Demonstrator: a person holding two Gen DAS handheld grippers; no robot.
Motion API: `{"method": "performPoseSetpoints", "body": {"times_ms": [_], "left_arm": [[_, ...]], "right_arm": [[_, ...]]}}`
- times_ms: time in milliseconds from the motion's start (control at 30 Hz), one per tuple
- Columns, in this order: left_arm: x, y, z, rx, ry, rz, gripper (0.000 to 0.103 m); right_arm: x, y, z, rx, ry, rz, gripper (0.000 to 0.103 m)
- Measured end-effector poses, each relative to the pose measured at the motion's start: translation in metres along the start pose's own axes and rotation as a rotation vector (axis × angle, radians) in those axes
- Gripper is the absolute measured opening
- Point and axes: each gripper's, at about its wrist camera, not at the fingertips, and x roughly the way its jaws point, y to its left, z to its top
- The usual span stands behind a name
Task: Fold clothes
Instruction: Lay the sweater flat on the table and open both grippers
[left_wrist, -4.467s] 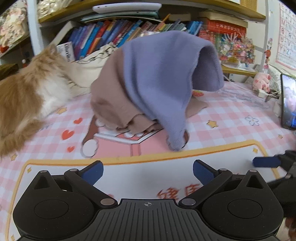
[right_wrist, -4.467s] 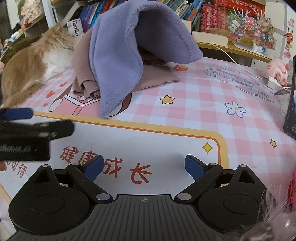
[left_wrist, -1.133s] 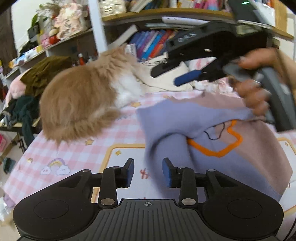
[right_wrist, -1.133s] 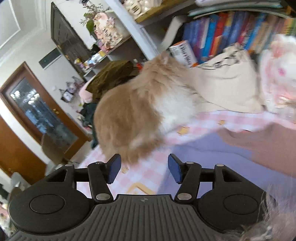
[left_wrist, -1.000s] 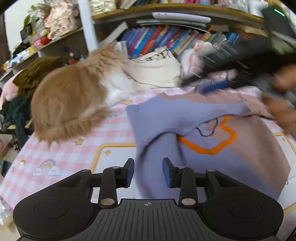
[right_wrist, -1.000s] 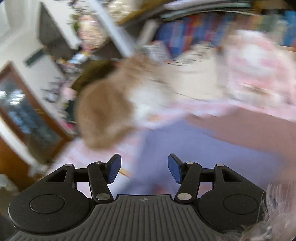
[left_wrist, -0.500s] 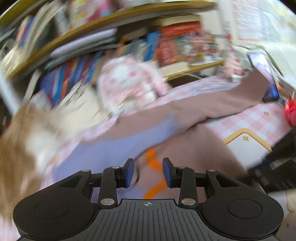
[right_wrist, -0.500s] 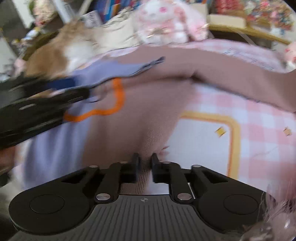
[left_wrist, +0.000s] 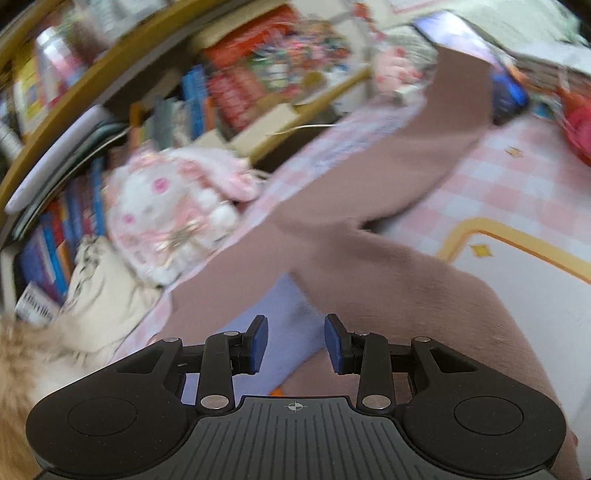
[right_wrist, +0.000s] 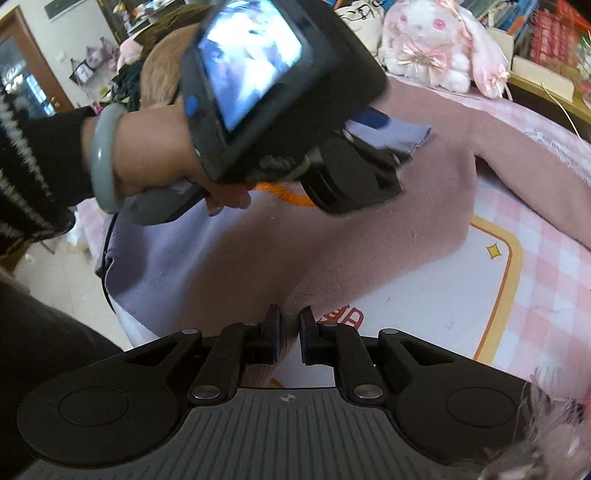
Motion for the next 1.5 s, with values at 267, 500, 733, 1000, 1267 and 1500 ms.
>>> {"method": "performPoseSetpoints", "body": {"times_ms": [267, 500, 733, 1000, 1267, 1500], "left_arm": [[0.009, -0.008, -0.002, 0.041, 0.024, 0.020, 0.034], [0.009, 0.030, -0.005, -0.171, 0.018, 0.008, 0.006], [-0.050, 0.161, -0.054, -0.758, -0.103, 0.199, 0.005], [-0.130, 0.259, -0.197, -0.935, 0.046, 0.568, 0.005], [-0.153, 0.299, -0.294, -1.028, 0.205, 0.785, 0.006], [-0.151, 0.290, -0.319, -1.038, 0.394, 0.899, 0.039]], "right_arm": [[0.004, 0.003, 0.007, 0.009, 0.004, -0.028, 0.018], [-0.006, -0.009, 0.007, 0.147, -0.112, -0.203, 0.049], [0.003, -0.043, 0.016, 0.365, -0.141, -0.285, 0.049], [0.029, -0.037, 0.039, 0.347, -0.115, -0.307, 0.049], [0.034, -0.034, 0.041, 0.356, -0.101, -0.348, 0.049], [0.029, -0.031, 0.041, 0.340, -0.113, -0.417, 0.049]]}}
